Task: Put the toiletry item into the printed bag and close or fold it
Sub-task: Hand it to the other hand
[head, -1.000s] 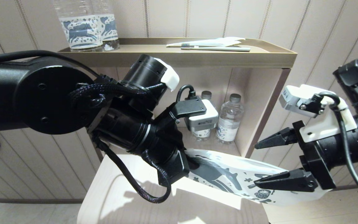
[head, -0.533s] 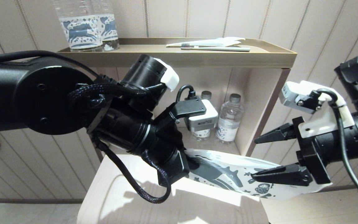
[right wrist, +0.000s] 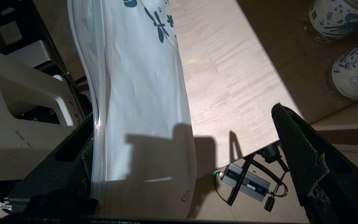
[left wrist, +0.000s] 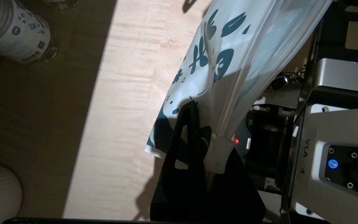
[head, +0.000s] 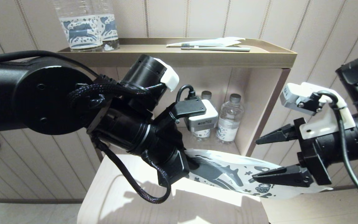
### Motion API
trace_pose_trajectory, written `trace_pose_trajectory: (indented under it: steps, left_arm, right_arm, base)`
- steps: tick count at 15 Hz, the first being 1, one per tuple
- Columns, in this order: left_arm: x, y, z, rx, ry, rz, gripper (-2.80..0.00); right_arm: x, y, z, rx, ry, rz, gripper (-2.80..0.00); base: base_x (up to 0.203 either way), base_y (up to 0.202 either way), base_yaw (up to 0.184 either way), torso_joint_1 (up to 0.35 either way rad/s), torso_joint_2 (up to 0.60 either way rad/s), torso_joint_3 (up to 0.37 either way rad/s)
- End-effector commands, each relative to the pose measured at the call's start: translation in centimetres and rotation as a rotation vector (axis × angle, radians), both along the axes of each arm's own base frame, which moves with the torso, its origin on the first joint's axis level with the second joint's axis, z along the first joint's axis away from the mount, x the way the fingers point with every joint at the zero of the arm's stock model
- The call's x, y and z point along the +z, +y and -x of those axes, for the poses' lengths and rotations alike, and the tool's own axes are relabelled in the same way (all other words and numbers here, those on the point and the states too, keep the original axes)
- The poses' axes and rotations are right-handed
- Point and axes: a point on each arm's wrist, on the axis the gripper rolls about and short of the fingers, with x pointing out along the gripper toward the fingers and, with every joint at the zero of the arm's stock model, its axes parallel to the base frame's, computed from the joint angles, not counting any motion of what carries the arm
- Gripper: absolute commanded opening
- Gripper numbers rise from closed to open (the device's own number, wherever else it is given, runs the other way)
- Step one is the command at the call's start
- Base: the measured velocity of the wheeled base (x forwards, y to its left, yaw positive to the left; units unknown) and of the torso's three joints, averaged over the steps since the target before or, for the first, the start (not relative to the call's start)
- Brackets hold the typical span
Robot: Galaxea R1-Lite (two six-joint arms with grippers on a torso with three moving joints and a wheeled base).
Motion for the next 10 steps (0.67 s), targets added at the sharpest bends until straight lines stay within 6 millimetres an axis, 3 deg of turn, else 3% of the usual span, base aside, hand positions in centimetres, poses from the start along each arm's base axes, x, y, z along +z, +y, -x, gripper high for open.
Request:
trace_pose_trajectory:
  steps: [1, 10]
  left_arm:
    - [-0.06, 0.04, 0.03, -0.002, 0.003, -0.003, -2.80]
    - [0.18, 0.25, -0.05, 0.005, -0.003, 0.005, -2.80]
  right_arm:
    - [0.31, -0.23, 0.07, -0.006, -0.010, -0.004, 0.00]
    - [0.65, -1.08, 0.72, -0.032, -0.015, 0.015, 0.00]
  base:
    - [0.000, 0.000, 0.000, 0.000, 0.00, 0.000]
    - [0.000, 0.000, 0.000, 0.000, 0.00, 0.000]
